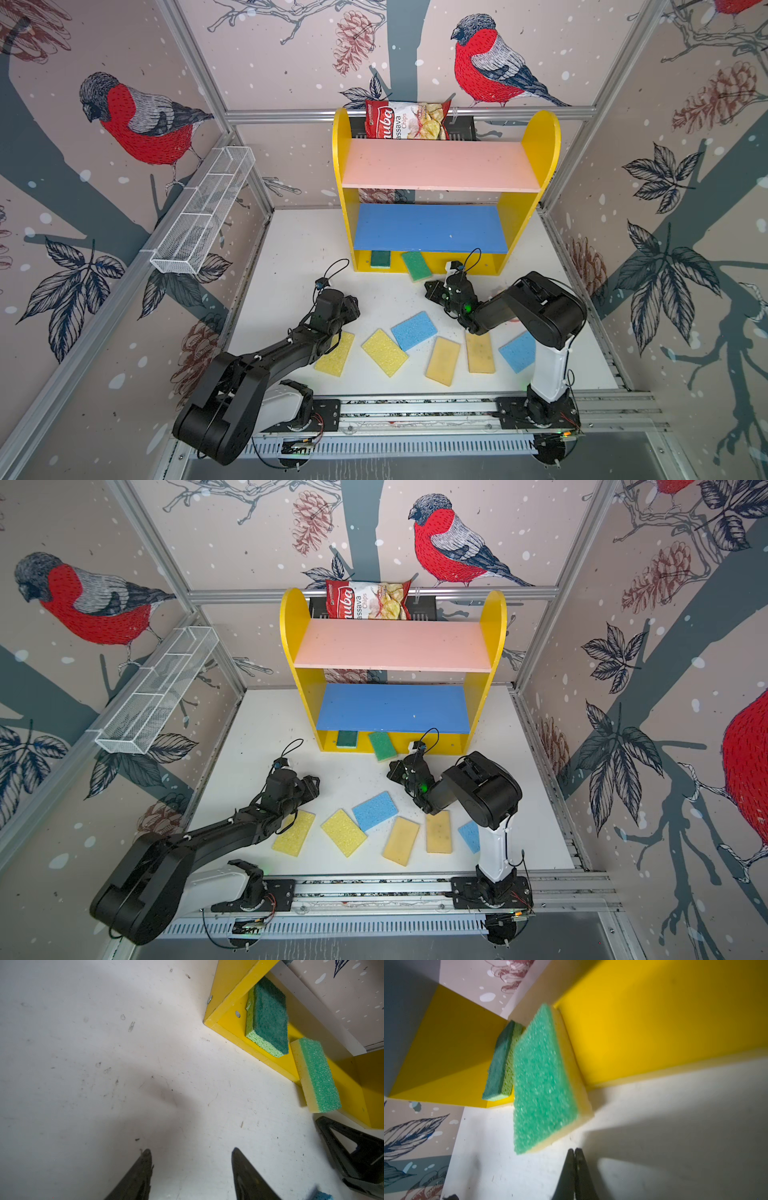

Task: Arrange cleaning sponges on a shelf
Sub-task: Move the cleaning sponge to the shelf.

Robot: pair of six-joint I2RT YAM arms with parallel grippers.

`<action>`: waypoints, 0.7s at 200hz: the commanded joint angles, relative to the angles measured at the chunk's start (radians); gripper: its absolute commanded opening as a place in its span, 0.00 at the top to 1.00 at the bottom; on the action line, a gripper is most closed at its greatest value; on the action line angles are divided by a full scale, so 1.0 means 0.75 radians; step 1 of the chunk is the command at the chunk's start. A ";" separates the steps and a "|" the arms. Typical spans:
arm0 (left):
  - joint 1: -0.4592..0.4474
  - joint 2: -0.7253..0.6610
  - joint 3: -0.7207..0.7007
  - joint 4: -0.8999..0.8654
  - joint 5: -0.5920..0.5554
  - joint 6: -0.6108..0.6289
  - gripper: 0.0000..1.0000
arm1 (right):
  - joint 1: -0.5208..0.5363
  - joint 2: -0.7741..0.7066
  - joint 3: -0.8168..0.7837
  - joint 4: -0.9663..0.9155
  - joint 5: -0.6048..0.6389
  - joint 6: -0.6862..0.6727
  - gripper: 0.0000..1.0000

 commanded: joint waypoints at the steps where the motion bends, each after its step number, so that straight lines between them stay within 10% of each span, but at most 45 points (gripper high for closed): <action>1: 0.001 0.001 0.005 0.017 0.000 0.012 0.39 | 0.031 0.005 -0.026 0.031 0.003 0.037 0.95; 140: 0.001 -0.027 0.008 -0.018 -0.013 0.026 0.39 | 0.031 0.231 0.138 0.097 -0.051 0.111 0.95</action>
